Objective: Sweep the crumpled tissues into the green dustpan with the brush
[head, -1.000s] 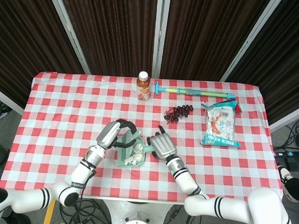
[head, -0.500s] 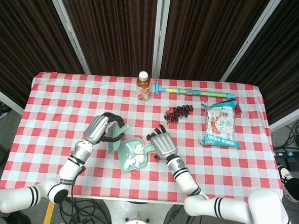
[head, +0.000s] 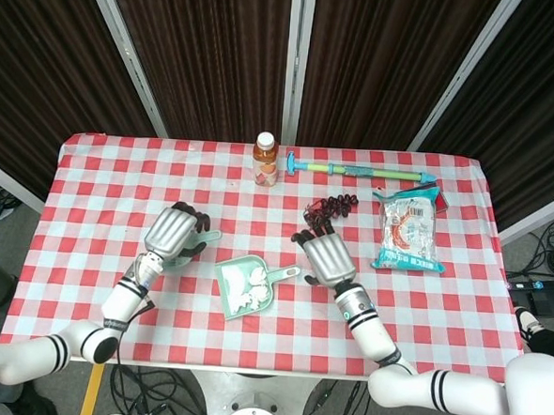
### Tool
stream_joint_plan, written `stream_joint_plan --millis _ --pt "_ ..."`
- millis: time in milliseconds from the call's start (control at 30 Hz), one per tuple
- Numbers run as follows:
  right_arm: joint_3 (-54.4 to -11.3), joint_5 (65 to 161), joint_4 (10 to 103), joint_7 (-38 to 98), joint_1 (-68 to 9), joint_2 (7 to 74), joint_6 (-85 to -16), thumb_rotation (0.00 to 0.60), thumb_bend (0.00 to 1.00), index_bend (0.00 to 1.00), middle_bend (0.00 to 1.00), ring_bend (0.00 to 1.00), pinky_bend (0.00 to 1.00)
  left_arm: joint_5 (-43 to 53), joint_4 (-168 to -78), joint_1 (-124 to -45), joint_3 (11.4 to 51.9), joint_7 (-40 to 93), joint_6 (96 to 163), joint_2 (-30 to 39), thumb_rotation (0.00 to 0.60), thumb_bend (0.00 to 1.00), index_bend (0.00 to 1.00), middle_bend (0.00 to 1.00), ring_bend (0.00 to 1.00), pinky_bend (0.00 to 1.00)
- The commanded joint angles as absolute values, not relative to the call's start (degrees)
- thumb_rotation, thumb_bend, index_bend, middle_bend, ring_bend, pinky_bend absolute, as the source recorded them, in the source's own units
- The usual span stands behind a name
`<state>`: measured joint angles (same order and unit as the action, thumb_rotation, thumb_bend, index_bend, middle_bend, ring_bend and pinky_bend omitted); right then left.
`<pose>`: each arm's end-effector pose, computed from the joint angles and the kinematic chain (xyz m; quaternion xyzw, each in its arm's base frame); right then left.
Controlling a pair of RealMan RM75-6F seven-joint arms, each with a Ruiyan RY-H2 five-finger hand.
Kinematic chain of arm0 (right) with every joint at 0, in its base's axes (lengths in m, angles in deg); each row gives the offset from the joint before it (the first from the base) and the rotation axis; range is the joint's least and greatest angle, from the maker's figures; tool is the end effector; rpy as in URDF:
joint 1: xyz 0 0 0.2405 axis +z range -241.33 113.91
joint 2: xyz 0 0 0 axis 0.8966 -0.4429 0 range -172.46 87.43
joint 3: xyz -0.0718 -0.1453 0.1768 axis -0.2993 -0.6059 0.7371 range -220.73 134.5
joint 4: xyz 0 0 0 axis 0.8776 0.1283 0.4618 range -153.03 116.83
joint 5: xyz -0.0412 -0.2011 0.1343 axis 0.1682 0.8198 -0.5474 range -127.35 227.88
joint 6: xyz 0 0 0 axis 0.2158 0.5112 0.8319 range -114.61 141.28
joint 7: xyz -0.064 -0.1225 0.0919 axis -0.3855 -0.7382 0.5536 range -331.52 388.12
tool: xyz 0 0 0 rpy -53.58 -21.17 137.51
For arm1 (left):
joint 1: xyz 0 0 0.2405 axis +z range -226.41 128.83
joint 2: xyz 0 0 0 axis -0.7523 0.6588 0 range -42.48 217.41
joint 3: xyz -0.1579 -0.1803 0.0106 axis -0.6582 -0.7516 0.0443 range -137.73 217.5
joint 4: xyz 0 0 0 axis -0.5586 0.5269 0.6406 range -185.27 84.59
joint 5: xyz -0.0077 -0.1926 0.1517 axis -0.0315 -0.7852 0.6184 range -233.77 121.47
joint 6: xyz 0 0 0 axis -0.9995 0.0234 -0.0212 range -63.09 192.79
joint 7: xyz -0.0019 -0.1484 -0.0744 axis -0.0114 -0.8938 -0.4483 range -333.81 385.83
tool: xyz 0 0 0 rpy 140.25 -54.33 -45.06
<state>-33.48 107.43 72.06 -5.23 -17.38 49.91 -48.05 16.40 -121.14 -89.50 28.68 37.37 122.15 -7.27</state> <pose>-0.0839 -0.3415 -0.0726 0.7569 -0.3348 0.3649 0.4264 -0.1538 0.3824 -0.0616 -0.7246 -0.3511 -0.3989 0.4388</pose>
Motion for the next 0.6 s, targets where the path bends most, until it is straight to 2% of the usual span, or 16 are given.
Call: stream_joint_plan --millis 33,133,233,400,500,600 --pt "-33.9 108.9 74.9 -4.0 -19.4 46.2 -49.7 0.600 0.00 0.27 0.30 0.13 0.01 9.1 -120.9 -91.9 29.2 50.2 116.8 -6.5 0.600 0.46 0.39 0.47 0.36 0.27" --pt "-34.3 109.7 75.9 -2.7 -20.6 44.0 -50.2 0.600 0.00 0.27 0.30 0.13 0.01 4.6 -122.8 -92.6 28.8 54.2 115.2 -5.9 0.600 0.39 0.26 0.38 0.33 0.26" --pt "-35.2 110.8 76.4 -1.6 -21.9 41.7 -50.5 0.600 0.00 0.27 0.30 0.12 0.01 2.3 -125.0 -92.4 28.0 53.9 115.3 -5.2 0.600 0.31 0.21 0.33 0.31 0.26" --pt "-36.3 113.0 77.6 0.4 -24.5 37.0 -52.2 0.600 0.00 0.26 0.29 0.11 0.01 5.2 -127.0 -90.2 27.5 49.8 120.7 -3.1 0.600 0.24 0.19 0.31 0.31 0.26" --pt "-36.9 115.2 78.7 3.5 -26.7 33.2 -53.5 0.600 0.01 0.26 0.28 0.11 0.01 7.2 -129.6 -87.1 27.3 42.9 123.2 0.5 0.600 0.23 0.19 0.31 0.31 0.26" --pt "-38.1 119.1 79.2 11.0 -29.3 27.8 -53.5 0.600 0.05 0.24 0.23 0.07 0.00 11.2 -130.4 -83.2 29.1 37.4 126.8 5.3 0.600 0.22 0.19 0.31 0.30 0.26"
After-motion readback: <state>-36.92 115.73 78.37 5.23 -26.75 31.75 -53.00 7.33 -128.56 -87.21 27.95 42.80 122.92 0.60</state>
